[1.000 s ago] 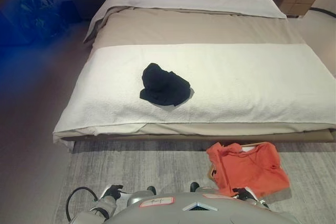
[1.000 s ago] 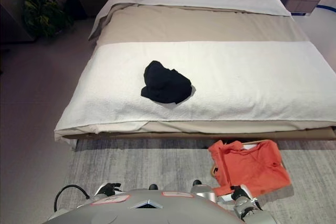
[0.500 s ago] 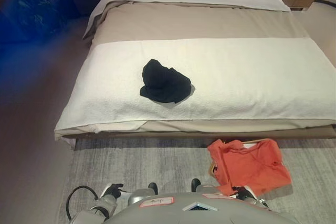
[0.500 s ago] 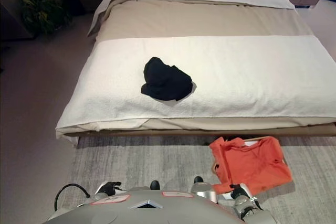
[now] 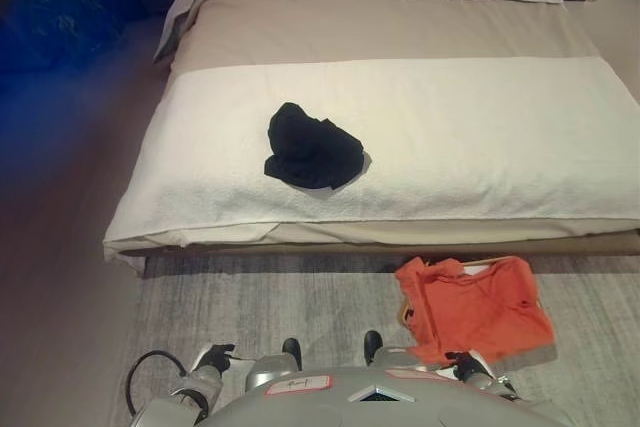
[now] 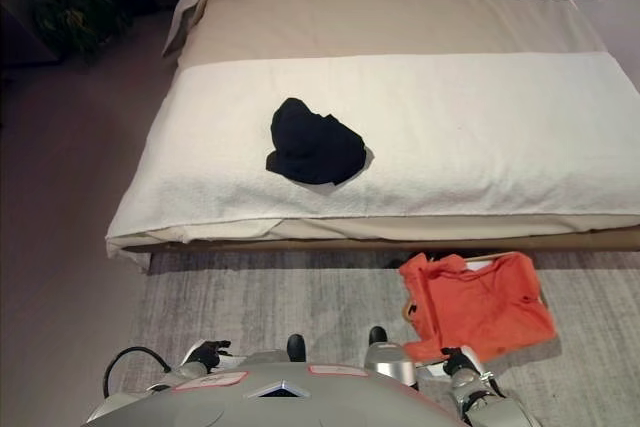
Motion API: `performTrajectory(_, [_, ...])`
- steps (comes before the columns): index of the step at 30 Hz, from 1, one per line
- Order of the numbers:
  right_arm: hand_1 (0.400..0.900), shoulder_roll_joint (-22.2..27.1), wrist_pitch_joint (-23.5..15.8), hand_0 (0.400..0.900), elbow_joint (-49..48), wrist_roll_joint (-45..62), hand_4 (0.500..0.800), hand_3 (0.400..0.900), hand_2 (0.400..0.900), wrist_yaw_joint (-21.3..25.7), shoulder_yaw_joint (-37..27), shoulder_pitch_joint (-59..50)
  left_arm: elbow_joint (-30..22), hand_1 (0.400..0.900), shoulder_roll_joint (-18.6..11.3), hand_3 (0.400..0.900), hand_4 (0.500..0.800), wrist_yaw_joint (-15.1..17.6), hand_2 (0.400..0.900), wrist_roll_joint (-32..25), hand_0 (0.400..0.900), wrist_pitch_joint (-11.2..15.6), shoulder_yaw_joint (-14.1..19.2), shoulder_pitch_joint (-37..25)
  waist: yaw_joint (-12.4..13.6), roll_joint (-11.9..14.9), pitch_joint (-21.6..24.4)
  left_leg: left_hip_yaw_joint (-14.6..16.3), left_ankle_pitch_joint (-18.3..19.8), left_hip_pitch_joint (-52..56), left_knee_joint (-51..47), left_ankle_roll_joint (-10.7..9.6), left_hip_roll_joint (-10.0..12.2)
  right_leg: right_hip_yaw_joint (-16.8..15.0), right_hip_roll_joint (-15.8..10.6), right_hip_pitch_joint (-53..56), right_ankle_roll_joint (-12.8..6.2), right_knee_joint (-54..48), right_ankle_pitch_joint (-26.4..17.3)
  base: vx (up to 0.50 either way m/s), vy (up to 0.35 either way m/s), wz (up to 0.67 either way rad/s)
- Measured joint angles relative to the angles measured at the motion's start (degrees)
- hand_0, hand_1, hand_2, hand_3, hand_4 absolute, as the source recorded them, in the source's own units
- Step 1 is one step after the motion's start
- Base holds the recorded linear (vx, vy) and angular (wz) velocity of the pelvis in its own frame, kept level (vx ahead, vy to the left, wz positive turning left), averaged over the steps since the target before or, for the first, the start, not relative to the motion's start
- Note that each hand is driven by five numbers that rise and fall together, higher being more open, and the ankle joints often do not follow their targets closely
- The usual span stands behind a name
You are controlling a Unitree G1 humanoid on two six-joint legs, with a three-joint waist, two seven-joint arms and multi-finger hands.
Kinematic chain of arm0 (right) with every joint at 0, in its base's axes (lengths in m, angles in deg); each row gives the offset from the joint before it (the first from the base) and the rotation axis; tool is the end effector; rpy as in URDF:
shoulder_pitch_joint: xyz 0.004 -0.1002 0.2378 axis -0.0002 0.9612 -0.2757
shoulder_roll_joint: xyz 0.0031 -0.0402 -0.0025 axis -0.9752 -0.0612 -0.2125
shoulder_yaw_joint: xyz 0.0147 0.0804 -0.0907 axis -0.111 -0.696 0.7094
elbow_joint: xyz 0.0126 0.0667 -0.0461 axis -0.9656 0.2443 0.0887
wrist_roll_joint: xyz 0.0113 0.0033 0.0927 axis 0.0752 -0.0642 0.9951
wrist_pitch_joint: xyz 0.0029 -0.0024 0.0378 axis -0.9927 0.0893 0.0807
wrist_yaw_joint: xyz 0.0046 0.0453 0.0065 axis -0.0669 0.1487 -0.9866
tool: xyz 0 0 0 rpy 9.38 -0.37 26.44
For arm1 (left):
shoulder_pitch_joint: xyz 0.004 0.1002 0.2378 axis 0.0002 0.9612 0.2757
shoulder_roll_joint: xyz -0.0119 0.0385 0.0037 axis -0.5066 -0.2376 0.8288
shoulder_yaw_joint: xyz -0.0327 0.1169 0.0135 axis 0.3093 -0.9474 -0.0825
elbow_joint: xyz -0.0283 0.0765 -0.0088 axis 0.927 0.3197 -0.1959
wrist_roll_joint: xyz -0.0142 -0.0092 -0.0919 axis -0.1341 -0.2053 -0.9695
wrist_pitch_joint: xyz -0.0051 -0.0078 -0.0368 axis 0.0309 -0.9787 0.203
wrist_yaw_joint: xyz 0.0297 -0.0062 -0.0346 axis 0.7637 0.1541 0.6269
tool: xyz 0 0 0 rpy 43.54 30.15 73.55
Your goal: Put the clothes on the bed into the basket.
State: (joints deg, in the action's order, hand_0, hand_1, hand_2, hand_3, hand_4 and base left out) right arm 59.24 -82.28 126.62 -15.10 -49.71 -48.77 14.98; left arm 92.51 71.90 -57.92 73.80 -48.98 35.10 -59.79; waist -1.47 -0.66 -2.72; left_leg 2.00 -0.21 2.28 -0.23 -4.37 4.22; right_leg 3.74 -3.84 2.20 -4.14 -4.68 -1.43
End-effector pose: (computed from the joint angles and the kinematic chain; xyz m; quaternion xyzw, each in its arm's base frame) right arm 0.0263 -0.2388 -0.1315 -0.2765 0.6483 0.0024 0.7094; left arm 0.0442 0.2274 -0.1329 0.2000 0.6320 0.0378 0.7478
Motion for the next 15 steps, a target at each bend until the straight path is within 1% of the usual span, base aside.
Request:
performTrajectory(1, [0.900, -0.10, -0.01, 0.900, 0.12, 0.34, 0.800, 0.900, 0.900, -0.24, -0.28, -0.36, 0.41, 0.900, -0.60, 0.900, 0.800, 0.05, 0.900, -1.13, 0.900, 0.00, 0.65, -0.76, 0.21, 0.92, -1.46, -1.16, 0.21, -2.77, 5.90, -1.86, 0.05, 0.38, 0.13, 0.12, 0.98, 0.63, 0.65, -0.04, -0.270, 0.04])
performTrajectory(2, [0.900, -0.07, -0.07, 0.900, 0.14, 0.73, 0.800, 0.900, 0.900, -0.44, -0.74, -0.73, 1.19, 0.900, -1.13, 0.900, 0.800, 0.01, 0.900, -1.46, 0.900, 0.08, 0.85, -1.62, 0.47, 2.27, -2.69, -2.44, -0.31, -6.39, 12.97, -2.95, -0.34, 0.76, 0.22, -0.06, 1.95, 1.93, 1.04, -0.05, -0.239, -0.13])
performTrajectory(3, [0.900, 0.19, -0.38, 0.900, 0.25, 0.97, 0.800, 0.900, 0.900, -0.52, -1.34, -1.39, 1.46, 0.900, -1.52, 0.900, 0.800, 0.00, 0.900, -1.64, 0.900, 0.15, 1.19, -2.07, 0.48, 2.85, -4.02, -4.02, -0.50, -10.33, 20.64, -3.35, -0.37, 0.96, 0.12, -1.30, 3.81, 4.31, 2.19, -0.03, -0.148, -0.32])
performTrajectory(4, [0.900, 0.66, -0.49, 0.900, 0.74, 1.01, 0.800, 0.900, 0.900, -0.66, -1.21, -1.77, 2.42, 0.900, -1.92, 0.900, 0.800, -0.01, 0.900, -2.20, 0.900, -0.03, 1.48, -2.47, 1.13, 3.64, -5.43, -5.89, -3.12, -13.24, 26.67, -6.10, -0.94, 0.94, 0.71, -1.21, 4.42, 5.30, 2.58, 0.05, -0.089, -0.46])
performTrajectory(5, [0.900, 1.42, -0.48, 0.900, 1.40, 1.03, 0.800, 0.900, 0.900, -0.76, -1.10, -2.27, 2.87, 0.900, -1.92, 0.900, 0.800, -0.16, 0.900, -2.77, 0.900, -0.02, 1.50, -2.45, 2.60, 4.44, -6.33, -8.78, -6.47, -15.52, 30.96, -7.70, -1.92, -0.99, 0.32, -1.98, 5.44, 6.33, 3.21, 0.14, -0.037, -0.48])
performTrajectory(6, [0.900, 2.48, -0.47, 0.900, 1.92, 1.08, 0.800, 0.900, 0.900, -0.85, -0.91, -2.93, 3.45, 0.900, -1.45, 0.900, 0.800, -0.30, 0.900, -3.32, 0.900, -0.07, 1.54, -2.90, 3.53, 5.42, -6.62, -10.47, -9.19, -18.65, 34.28, -8.16, -2.77, -1.93, 0.18, -2.75, 6.24, 6.64, 3.51, 0.24, 0.006, -0.48])
performTrajectory(7, [0.900, 3.48, -0.45, 0.900, 2.36, 1.12, 0.800, 0.900, 0.900, -0.85, -0.86, -3.68, 3.81, 0.900, -1.06, 0.900, 0.800, -0.68, 0.900, -3.66, 0.900, -0.09, 1.70, -2.16, 3.78, 5.75, -6.75, -10.47, -7.50, -20.41, 33.72, -7.35, -3.28, -2.42, 0.00, -3.00, 7.90, 5.36, 3.99, 0.31, 0.036, -0.45])
performTrajectory(8, [0.900, 4.44, -0.46, 0.900, 2.36, 1.12, 0.800, 0.900, 0.900, -0.84, -0.89, -4.47, 4.06, 0.900, -0.53, 0.900, 0.800, -1.06, 0.900, -3.67, 0.900, -0.11, 1.99, -1.82, 3.81, 5.74, -6.76, -9.84, -6.63, -20.71, 30.05, -5.89, -3.81, -3.04, 0.04, -2.66, 8.70, 3.32, 4.37, 0.39, 0.067, -0.41])
performTrajectory(9, [0.900, 4.90, -0.44, 0.900, 2.39, 1.13, 0.800, 0.900, 0.900, -0.85, -0.88, -4.84, 4.34, 0.900, -0.09, 0.900, 0.800, -1.23, 0.900, -3.68, 0.900, -0.21, 1.99, -1.58, 3.98, 5.54, -6.67, -9.35, -6.53, -20.61, 25.07, -5.41, -4.09, -3.91, 0.08, -1.54, 8.54, -0.11, 4.47, 0.40, 0.068, -0.40])
performTrajectory(10, [0.900, 5.75, -0.08, 0.900, 2.86, 1.14, 0.800, 0.900, 0.900, -0.80, -0.91, -5.98, 4.57, 0.900, 0.61, 0.900, 0.800, -1.34, 0.900, -3.66, 0.900, -0.30, 2.11, -1.48, 5.01, 4.28, -7.13, -8.73, -6.73, -18.28, 13.63, -4.69, -3.78, -4.83, 1.06, -1.93, 9.34, -0.19, 4.66, 0.40, 0.053, -0.47])
performTrajectory(11, [0.900, 6.32, 0.15, 0.900, 3.15, 1.13, 0.800, 0.900, 0.900, -0.85, -1.04, -5.83, 4.70, 0.900, 0.85, 0.900, 0.800, -1.40, 0.900, -3.65, 0.900, -0.37, 2.27, -1.51, 4.76, 2.90, -7.44, -9.11, -7.41, -16.58, 3.95, -4.87, -2.41, -4.97, 2.72, -1.77, 10.33, -0.32, 4.06, 0.35, 0.032, -0.40])
performTrajectory(12, [0.900, 6.39, 0.33, 0.900, 3.25, 1.14, 0.800, 0.900, 0.900, -1.01, -1.29, -5.00, 4.75, 0.900, 0.85, 0.900, 0.800, -1.49, 0.900, -3.65, 0.900, -0.51, 2.27, -1.86, 4.85, 1.47, -7.63, -10.00, -7.80, -15.77, -2.35, -5.01, -1.22, -4.80, 4.49, -1.33, 11.30, -0.23, 3.44, 0.33, 0.051, -0.25])
performTrajectory(13, [0.900, 6.14, 0.31, 0.900, 3.29, 1.13, 0.800, 0.900, 0.900, -1.16, -1.58, -4.22, 4.79, 0.900, 0.76, 0.900, 0.800, -1.48, 0.900, -3.65, 0.900, -0.36, 2.25, -1.83, 5.35, 0.62, -7.51, -10.91, -7.47, -16.18, -5.11, -5.64, -0.25, -4.72, 5.50, -1.22, 11.46, 0.16, 3.46, 0.29, 0.070, -0.10])
performTrajectory(14, [0.900, 5.65, 0.18, 0.900, 3.56, 1.13, 0.800, 0.900, 0.900, -1.08, -1.55, -3.87, 4.86, 0.900, 0.71, 0.900, 0.800, -1.42, 0.900, -3.65, 0.900, -0.09, 2.18, -1.82, 6.52, 0.74, -7.56, -10.36, -7.04, -16.75, -4.65, -6.54, 0.36, -5.05, 5.74, -1.41, 12.14, 0.81, 3.52, 0.30, 0.104, -0.09])
performTrajectory(15, [0.900, 5.29, 0.04, 0.900, 3.51, 1.13, 0.800, 0.900, 0.900, -1.04, -1.43, -4.30, 5.01, 0.900, 0.86, 0.900, 0.800, -1.40, 0.900, -3.65, 0.900, -0.08, 2.16, -1.79, 6.61, 1.01, -7.53, -8.95, -7.07, -17.80, -3.75, -6.89, 0.80, -5.74, 5.69, -1.31, 12.53, 0.55, 3.74, 0.31, 0.120, -0.25])
